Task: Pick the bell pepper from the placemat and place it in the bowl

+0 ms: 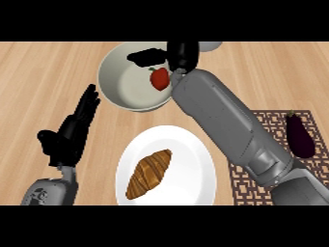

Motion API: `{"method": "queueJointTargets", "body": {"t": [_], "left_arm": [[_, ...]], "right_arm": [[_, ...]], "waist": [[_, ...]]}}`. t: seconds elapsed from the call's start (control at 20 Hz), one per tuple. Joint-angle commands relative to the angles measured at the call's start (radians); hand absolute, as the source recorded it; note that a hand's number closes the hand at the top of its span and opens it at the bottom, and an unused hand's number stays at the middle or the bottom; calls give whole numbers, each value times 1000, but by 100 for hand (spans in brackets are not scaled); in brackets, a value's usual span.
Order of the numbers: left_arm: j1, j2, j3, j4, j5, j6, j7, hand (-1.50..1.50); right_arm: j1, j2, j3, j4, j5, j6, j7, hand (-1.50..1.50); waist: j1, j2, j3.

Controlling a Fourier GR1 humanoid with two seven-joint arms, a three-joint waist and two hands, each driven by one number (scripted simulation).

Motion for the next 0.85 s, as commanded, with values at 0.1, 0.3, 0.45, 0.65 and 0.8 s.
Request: {"method": "queueJointTargets", "body": {"t": [0.1,0.3,0.45,0.65,0.8], "left_arm": [[11,28,47,1,32,-27,-11,0],[14,-6,14,-29,12,-6,14,0],[26,-17,3,25,-19,3,-46,0],[-15,-42,-1,29,-26,21,-32,0],[45,2,25,-58,14,-25,8,0]], "right_arm": [[171,-23,-55,-219,-42,24,-36,-150],[291,-74,-12,-431,-28,116,58,-150],[366,-112,-48,-526,-44,172,18,-150],[491,-125,-9,-689,-1,204,61,-150],[577,-76,17,-702,46,181,16,-150]], "waist": [[-11,-1,0],[-17,-5,0],[-13,-2,0],[-13,-2,0],[-5,-1,0]]}}
